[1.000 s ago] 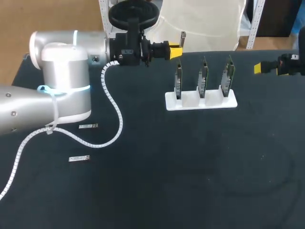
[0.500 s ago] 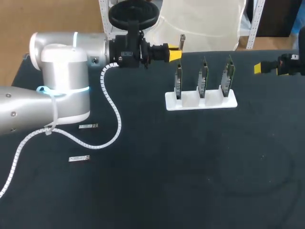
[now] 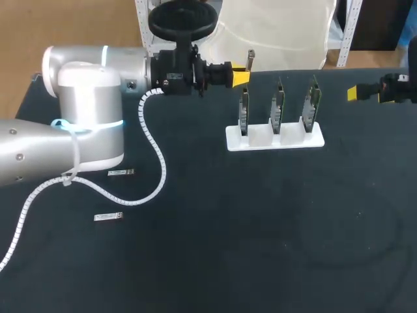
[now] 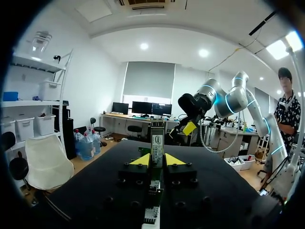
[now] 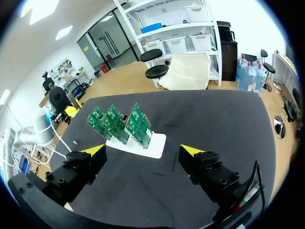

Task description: Pick up the optical module with the left hand, and insert it into the network port with the right hand.

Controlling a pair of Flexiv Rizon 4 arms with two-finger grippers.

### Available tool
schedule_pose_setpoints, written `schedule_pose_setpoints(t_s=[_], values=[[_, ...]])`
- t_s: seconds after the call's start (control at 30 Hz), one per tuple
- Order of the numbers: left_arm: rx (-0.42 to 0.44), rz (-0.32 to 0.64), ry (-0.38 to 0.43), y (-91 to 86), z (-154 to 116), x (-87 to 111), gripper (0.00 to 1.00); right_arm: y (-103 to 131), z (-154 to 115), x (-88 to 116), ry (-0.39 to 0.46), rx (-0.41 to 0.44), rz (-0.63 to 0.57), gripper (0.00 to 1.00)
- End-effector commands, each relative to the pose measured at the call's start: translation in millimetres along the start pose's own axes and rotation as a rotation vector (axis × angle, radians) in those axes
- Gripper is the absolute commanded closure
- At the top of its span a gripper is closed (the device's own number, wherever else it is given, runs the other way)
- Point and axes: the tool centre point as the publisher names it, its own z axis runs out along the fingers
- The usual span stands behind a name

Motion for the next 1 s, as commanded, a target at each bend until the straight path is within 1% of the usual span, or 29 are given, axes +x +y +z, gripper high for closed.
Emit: schedule_pose_setpoints(t_s=[0.03, 0.27, 0.33, 0.47, 0.5, 0.57, 0.7, 0.73, 0.83, 0.9, 1.0], values=[[0.0, 0.002, -0.004, 0.4, 0, 0.9, 1.0, 1, 0, 0, -0.001, 0.006, 0.001, 0.0], [0.0, 0.002, -0.004, 0.4, 0, 0.9, 1.0, 1, 0, 0, -0.001, 0.006, 0.001, 0.0], [0.0, 0.002, -0.004, 0.4, 0, 0.9, 1.0, 3, 1, -9, 0.007, -0.037, -0.078, 0.0], [0.0, 0.002, -0.004, 0.4, 0, 0.9, 1.0, 9, 3, -31, 0.038, -0.173, -0.231, 0.0], [0.0, 0.002, -0.004, 0.4, 0, 0.9, 1.0, 10, 4, -36, 0.041, -0.183, -0.261, 0.0], [0.0, 0.002, -0.004, 0.4, 0, 0.9, 1.0, 12, 9, -48, 0.065, -0.241, -0.316, 0.0], [0.0, 0.002, -0.004, 0.4, 0, 0.9, 1.0, 18, 22, -63, 0.133, -0.334, -0.42, 0.0], [0.0, 0.002, -0.004, 0.4, 0, 0.9, 1.0, 21, 27, -66, 0.162, -0.373, -0.451, 0.0], [0.0, 0.002, -0.004, 0.4, 0, 0.9, 1.0, 31, 39, -76, 0.216, -0.452, -0.536, 0.0], [0.0, 0.002, -0.004, 0.4, 0, 0.9, 1.0, 39, 46, -82, 0.245, -0.469, -0.589, 0.0], [0.0, 0.002, -0.004, 0.4, 0, 0.9, 1.0, 48, 56, -91, 0.281, -0.534, -0.652, 0.0]])
